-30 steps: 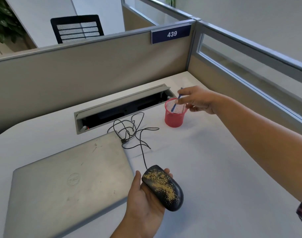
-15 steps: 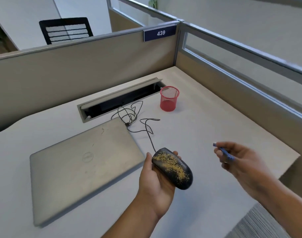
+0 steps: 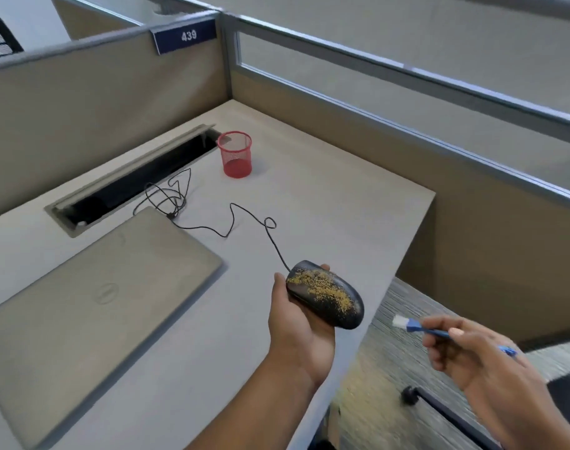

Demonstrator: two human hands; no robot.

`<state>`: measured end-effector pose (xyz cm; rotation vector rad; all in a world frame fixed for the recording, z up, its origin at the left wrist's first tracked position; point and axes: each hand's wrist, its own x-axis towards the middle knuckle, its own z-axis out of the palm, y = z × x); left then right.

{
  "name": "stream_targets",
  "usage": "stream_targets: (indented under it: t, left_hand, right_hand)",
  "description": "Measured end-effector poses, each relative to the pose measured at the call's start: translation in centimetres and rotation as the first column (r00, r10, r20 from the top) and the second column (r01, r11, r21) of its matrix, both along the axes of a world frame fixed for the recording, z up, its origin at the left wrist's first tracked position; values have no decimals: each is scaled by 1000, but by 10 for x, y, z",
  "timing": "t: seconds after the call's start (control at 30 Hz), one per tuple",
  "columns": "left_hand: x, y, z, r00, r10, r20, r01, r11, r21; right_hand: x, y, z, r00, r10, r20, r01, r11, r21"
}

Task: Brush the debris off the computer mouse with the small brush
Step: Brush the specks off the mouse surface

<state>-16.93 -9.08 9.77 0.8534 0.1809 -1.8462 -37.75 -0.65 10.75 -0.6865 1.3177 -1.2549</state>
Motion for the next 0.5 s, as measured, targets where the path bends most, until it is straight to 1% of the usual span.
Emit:
stream_targets:
  t: [0.07,0.13,0.2,0.27,0.33,0.5]
  left_hand:
    - [-13,3,4,999,-33,-6,33,999,-7]
    - [-27,5,9,999,-54,-3,54,999,-6]
    - [-41,7,14,998,-64,16,64,998,-14]
    - [-55,5,22,997,-63,45,64,998,-25]
    - [-69,0,27,996,-37,86,41,999,-35]
    - [-108,-14,38,992,37,119,-29,997,-75]
  right_hand:
    - [-6,9,6,1000,-7,-27,7,1000,6]
    - [-14,14,15,997,-47,-67,47,999,-2]
    - [-23,15,22,992,-64,-112,59,997,-49]
    - [-30,13,31,977,-62,-205,40,993,-107]
    - [-40,9,38,960,-62,-274,20,988,-154]
    - [-67,-4,44,934,-113,-339,20,964,-265]
